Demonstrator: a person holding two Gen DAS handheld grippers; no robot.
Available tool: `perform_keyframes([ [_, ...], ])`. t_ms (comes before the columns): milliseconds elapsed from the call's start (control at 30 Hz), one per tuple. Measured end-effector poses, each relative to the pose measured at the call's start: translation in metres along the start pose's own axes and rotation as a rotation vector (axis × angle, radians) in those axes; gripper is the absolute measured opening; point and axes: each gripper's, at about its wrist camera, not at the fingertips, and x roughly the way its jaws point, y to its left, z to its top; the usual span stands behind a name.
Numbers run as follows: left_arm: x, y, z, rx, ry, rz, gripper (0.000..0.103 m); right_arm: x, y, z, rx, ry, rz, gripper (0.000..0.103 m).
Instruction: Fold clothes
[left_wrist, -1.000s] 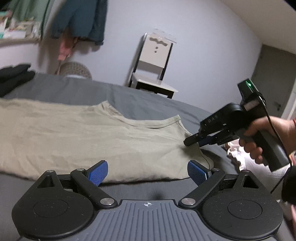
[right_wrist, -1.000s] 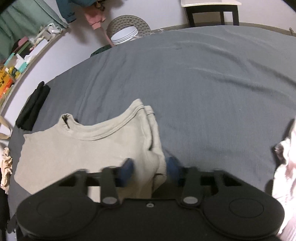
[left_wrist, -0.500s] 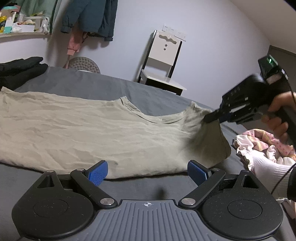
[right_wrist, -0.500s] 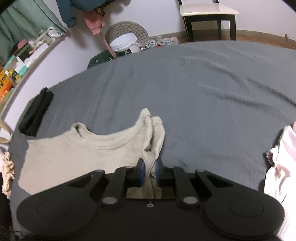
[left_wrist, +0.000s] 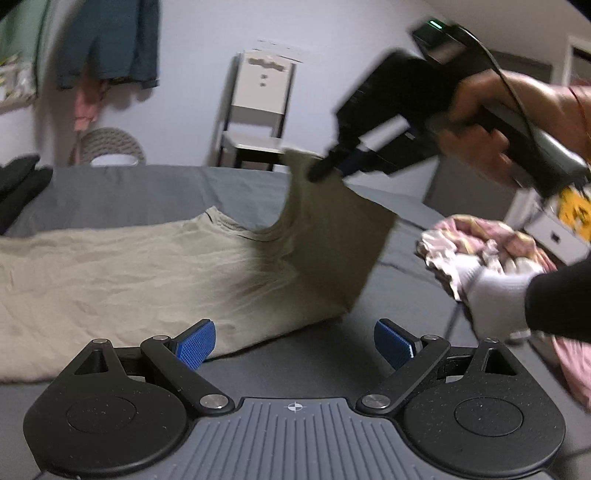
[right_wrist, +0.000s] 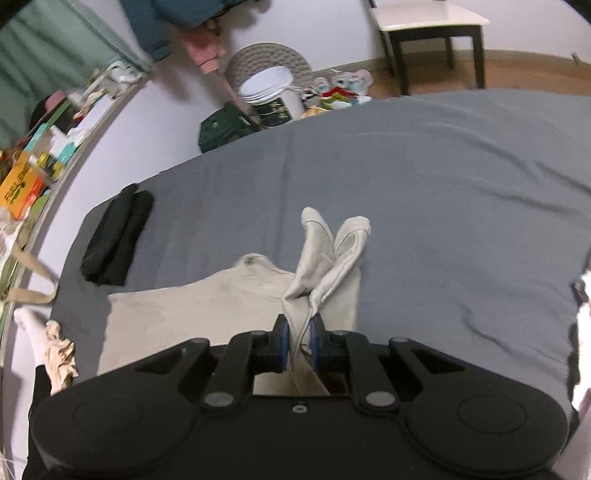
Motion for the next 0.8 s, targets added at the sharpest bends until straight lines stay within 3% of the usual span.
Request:
perform_keyframes([
  [167,-0.024,0.019,0.003,0.077,0.004,-0.013,0.093,0.018,0.037,-0.004,-0.014,0.026,0.000,0.012],
  [500,-0.040,0.047,-0.004,0.040,-0.025,-0.033,0.093,0.056,0.111,-0.011,-0.042,0.079,-0.003,0.012],
  [800,-0.042,0.058,-0.011,0.021,-0.036,-0.046,0.093,0.111,0.133,-0.027,-0.032,0.119,-0.107,0.012],
])
